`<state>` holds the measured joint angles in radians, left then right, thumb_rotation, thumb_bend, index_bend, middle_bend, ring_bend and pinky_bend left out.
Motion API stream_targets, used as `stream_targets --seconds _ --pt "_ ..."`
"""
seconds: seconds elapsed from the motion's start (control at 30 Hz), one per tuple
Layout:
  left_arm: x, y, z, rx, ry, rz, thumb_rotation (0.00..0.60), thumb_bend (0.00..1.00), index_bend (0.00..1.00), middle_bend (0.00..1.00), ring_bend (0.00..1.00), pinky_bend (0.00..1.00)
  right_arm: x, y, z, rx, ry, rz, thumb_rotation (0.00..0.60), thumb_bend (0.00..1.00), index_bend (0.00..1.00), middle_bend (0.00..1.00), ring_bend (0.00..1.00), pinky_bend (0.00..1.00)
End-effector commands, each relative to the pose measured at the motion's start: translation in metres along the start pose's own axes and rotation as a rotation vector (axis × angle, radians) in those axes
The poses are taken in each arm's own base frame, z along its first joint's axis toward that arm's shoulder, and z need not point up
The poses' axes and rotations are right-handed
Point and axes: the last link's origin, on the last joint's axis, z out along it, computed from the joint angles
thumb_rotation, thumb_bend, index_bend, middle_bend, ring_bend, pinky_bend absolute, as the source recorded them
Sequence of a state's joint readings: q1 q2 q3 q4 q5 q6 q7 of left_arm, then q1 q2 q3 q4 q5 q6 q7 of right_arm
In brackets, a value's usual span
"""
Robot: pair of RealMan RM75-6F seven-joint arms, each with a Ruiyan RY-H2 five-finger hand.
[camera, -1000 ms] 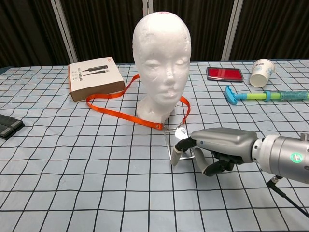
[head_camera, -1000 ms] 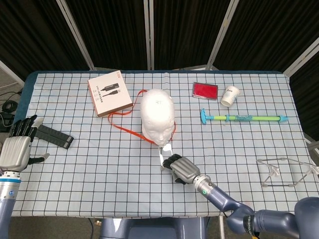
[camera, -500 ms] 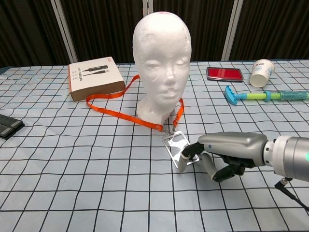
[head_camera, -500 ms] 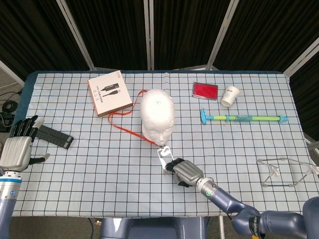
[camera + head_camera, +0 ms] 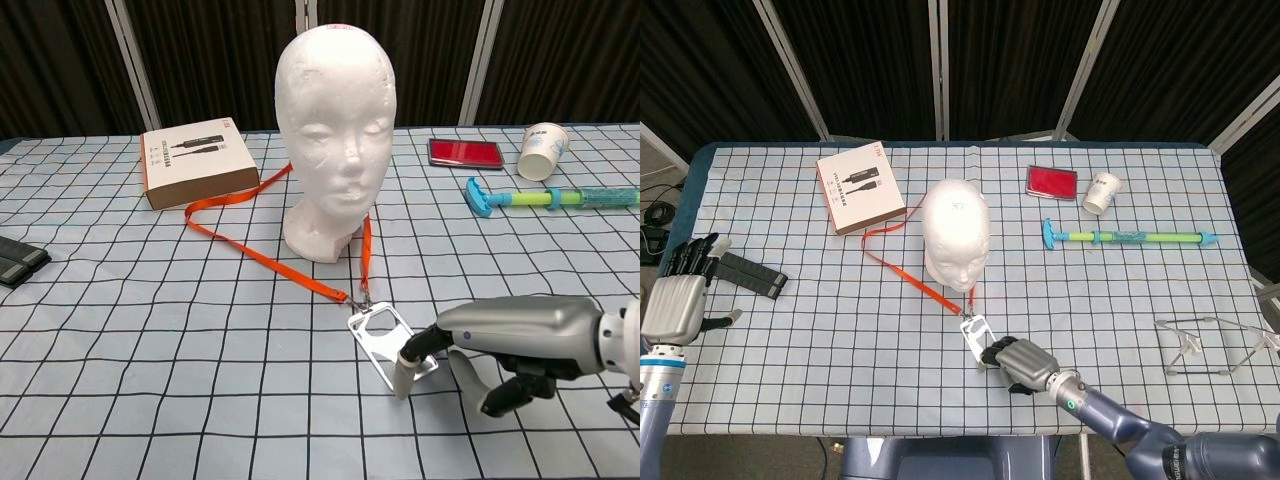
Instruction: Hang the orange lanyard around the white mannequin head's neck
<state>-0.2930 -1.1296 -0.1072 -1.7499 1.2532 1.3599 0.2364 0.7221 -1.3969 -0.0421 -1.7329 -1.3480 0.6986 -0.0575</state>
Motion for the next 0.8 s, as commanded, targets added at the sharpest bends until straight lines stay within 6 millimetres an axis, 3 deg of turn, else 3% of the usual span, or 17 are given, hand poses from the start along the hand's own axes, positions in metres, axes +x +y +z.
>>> stream_targets --seconds 0.03,0.5,0.67,0.8 --pt "0.000 0.000 0.000 0.001 0.000 0.001 0.600 0.00 0.00 0.00 0.00 0.00 -0.002 -0.001 -0.006 0.006 -0.014 -0.003 0.600 1.00 0.33 0.24 0.19 0.17" --pt "-0.002 0.001 0.000 0.000 -0.005 0.006 0.600 0.00 0.00 0.00 0.00 0.00 -0.008 -0.022 -0.027 0.088 -0.060 -0.020 0.600 1.00 0.33 0.24 0.19 0.17" --pt "-0.003 0.000 0.000 0.002 -0.005 0.010 0.600 0.00 0.00 0.00 0.00 0.00 0.006 -0.025 -0.038 0.113 0.021 -0.047 0.600 1.00 0.33 0.24 0.19 0.17" --pt "-0.003 -0.001 -0.002 -0.001 -0.005 0.008 0.600 0.00 0.00 0.00 0.00 0.00 0.026 -0.011 -0.063 0.100 0.149 -0.144 0.600 1.00 0.33 0.24 0.19 0.17"
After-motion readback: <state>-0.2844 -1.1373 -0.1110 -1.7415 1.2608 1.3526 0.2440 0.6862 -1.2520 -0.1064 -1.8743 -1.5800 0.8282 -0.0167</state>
